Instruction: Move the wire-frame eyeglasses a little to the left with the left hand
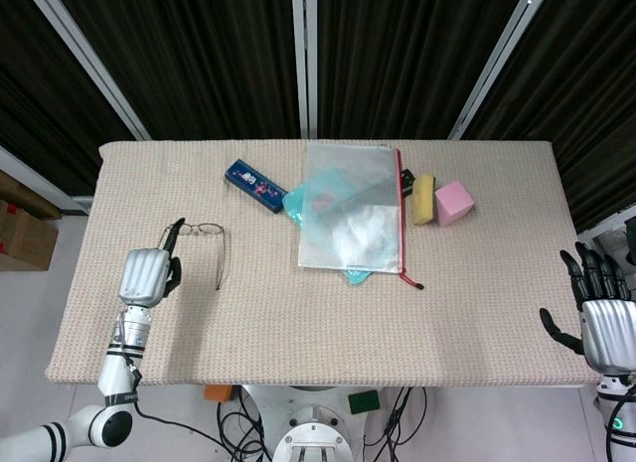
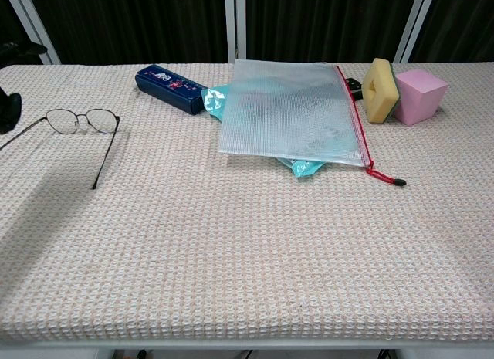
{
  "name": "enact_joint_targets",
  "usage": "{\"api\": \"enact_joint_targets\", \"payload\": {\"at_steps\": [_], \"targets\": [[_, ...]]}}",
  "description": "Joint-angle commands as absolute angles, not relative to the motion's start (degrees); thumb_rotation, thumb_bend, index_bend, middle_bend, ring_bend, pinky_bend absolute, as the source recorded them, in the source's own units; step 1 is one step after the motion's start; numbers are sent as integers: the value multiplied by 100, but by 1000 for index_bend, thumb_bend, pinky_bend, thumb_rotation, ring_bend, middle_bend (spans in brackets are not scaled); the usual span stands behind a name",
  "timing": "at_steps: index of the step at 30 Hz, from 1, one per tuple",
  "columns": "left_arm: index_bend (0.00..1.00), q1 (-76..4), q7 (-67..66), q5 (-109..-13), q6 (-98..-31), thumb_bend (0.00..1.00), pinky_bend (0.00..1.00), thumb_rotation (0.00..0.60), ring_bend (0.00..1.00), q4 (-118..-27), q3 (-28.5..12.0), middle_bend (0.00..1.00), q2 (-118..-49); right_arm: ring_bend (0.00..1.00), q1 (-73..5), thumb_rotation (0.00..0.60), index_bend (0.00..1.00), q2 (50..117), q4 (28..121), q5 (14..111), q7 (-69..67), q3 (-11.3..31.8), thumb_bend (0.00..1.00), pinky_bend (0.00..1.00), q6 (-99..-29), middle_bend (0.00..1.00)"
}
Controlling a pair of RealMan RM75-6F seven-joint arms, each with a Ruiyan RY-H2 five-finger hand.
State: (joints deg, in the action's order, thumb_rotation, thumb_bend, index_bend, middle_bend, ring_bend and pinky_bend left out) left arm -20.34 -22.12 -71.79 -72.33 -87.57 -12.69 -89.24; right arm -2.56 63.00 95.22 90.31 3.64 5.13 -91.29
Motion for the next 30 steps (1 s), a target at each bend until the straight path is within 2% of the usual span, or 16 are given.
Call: {"api": "enact_joint_targets", "payload": {"at_steps": [1,7,14,26,30], "targets": [[0,-2180,-2593,-6841,-7064,680,959,600,903,-8821,-1297,957,-9072,0,-259,600,0,6309,9481,9017,318,518,331,0,-9124,0],[0,-2255,-2945,-6418,-7012,698,959,600,904,-8909,-1299,959,-9108,0,-287,600,0,6368,9374,8997,273,483,332,0,-9033,0],[20,-2501,-3342,-5648,-6518,709,960,600,906,-8972,-1310,960,-9026,0,-298,600,0,6398,9309,8943,243,493,332,0,-9005,0],[54,-3428,-4128,-4135,-5569,724,968,600,916,-8458,-1497,971,-9084,0,-318,600,0,6446,9233,8861,243,502,333,0,-8946,0],[86,-3700,-4452,-3580,-5489,726,970,600,920,-8314,-1458,975,-9047,0,-323,600,0,6458,9199,8802,229,517,334,0,-8919,0]]}}
